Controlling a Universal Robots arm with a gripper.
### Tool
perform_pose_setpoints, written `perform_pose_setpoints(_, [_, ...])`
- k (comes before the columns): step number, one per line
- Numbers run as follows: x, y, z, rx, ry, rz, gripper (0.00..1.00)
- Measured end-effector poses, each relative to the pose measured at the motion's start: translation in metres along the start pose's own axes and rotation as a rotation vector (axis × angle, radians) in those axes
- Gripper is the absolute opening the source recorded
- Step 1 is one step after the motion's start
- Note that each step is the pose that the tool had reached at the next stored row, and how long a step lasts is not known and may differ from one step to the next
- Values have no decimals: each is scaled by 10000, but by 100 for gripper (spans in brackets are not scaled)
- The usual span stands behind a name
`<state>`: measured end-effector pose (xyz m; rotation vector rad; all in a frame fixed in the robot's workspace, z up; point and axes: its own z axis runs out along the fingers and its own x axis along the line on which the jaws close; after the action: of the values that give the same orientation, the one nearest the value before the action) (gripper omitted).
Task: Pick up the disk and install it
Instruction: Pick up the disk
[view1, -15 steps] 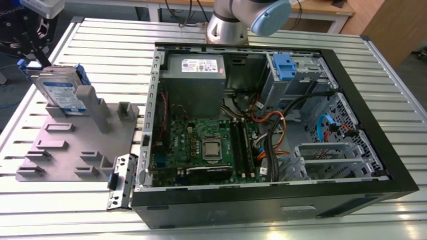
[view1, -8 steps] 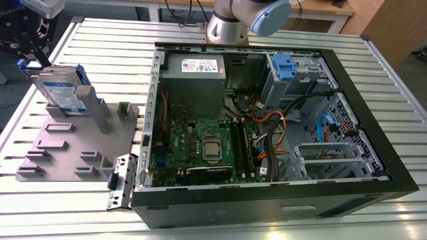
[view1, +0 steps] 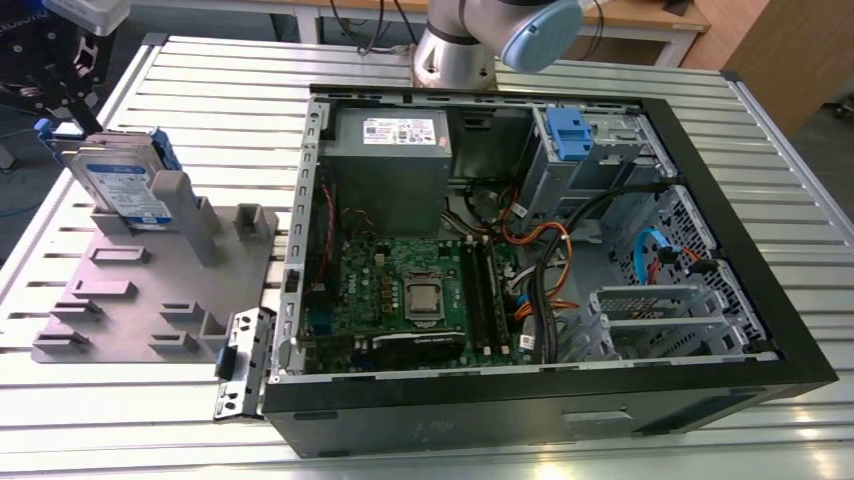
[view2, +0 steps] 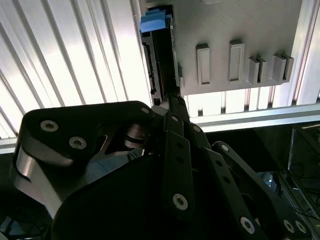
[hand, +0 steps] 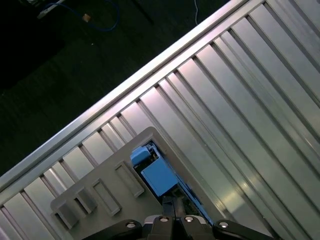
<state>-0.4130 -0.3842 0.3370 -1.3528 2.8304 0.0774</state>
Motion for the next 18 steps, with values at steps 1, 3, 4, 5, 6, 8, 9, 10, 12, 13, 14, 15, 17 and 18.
perform_pose_setpoints(1, [0, 0, 0, -1, 2, -51, 11])
perform_pose_setpoints(3, [0, 0, 0, -4, 7, -153, 11])
perform_pose_setpoints(4, [0, 0, 0, -5, 8, -202, 11])
perform_pose_setpoints(5, [0, 0, 0, -6, 11, -248, 11])
perform_pose_setpoints(6, [0, 0, 0, -7, 13, -297, 11])
perform_pose_setpoints(8, [0, 0, 0, -9, 17, -387, 11])
perform_pose_setpoints(9, [0, 0, 0, -11, 19, -439, 11])
perform_pose_setpoints(10, [0, 0, 0, -12, 21, -497, 11])
perform_pose_setpoints(12, [0, 0, 0, -16, 27, -637, 11])
perform_pose_setpoints(13, [0, 0, 0, -18, 31, -722, 11])
perform_pose_setpoints(14, [0, 0, 0, -20, 35, -821, 11])
perform_pose_setpoints(15, [0, 0, 0, -22, 39, -911, 11])
perform_pose_setpoints(17, [0, 0, 0, -27, 47, -1105, 11])
perform_pose_setpoints(18, [0, 0, 0, -30, 52, -1216, 11])
